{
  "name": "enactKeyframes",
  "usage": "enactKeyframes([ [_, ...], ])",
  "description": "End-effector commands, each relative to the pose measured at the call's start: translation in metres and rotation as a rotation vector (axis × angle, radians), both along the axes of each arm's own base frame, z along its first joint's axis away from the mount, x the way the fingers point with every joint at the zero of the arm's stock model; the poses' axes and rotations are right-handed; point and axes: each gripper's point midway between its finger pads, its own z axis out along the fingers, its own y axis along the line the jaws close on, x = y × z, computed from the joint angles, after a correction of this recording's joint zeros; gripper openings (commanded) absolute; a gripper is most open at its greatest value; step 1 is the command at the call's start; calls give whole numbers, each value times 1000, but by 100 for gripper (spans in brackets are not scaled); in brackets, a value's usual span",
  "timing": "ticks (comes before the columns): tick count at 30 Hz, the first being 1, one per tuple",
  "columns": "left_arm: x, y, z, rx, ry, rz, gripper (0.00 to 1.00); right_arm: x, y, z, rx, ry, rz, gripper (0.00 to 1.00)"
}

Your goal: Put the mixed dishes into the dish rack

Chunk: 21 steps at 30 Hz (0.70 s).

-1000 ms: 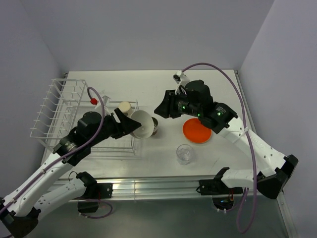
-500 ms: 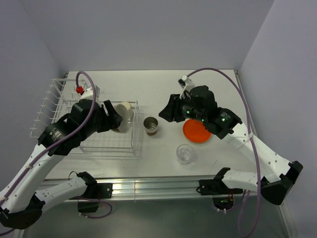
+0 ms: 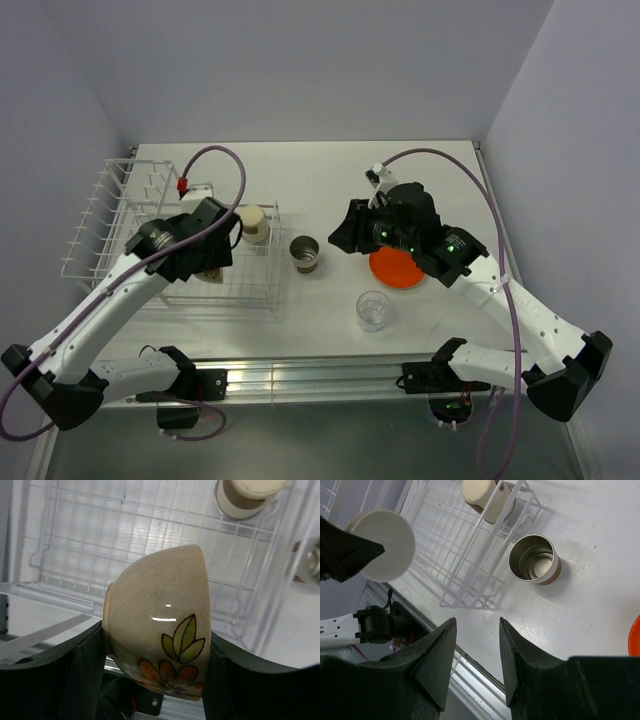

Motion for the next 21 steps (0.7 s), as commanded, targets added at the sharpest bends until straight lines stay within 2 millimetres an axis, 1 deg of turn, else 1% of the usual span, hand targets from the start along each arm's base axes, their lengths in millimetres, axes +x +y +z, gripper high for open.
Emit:
enactKeyframes([
  [1,18,11,11,108,-54,50,0,2,-4,9,31,-52,-5,47],
  [2,20,11,8,128,-43,47,0,1,-7,9,33,-56,-8,47],
  [3,25,9,1,162,-17,48,0,0,-9,3,25,-47,-10,47],
  [5,29,12,0,220,-4,60,0,0,-15,2,29,-51,-17,47],
  [6,32,13,-1,245,3,62,0,-1,-17,-4,23,-45,-17,47],
  [8,38,15,-9,305,38,67,0,0,-24,-5,26,-50,-25,47],
  [9,41,14,-13,330,56,64,0,-1,-26,-9,23,-43,-27,47],
  [12,47,17,-17,364,68,77,0,0,-33,-13,29,-39,-32,47],
  [15,54,23,-23,380,85,91,0,0,-39,-18,28,-35,-34,47],
  [21,63,47,-42,452,138,154,0,2,-46,-25,28,-31,-34,47],
])
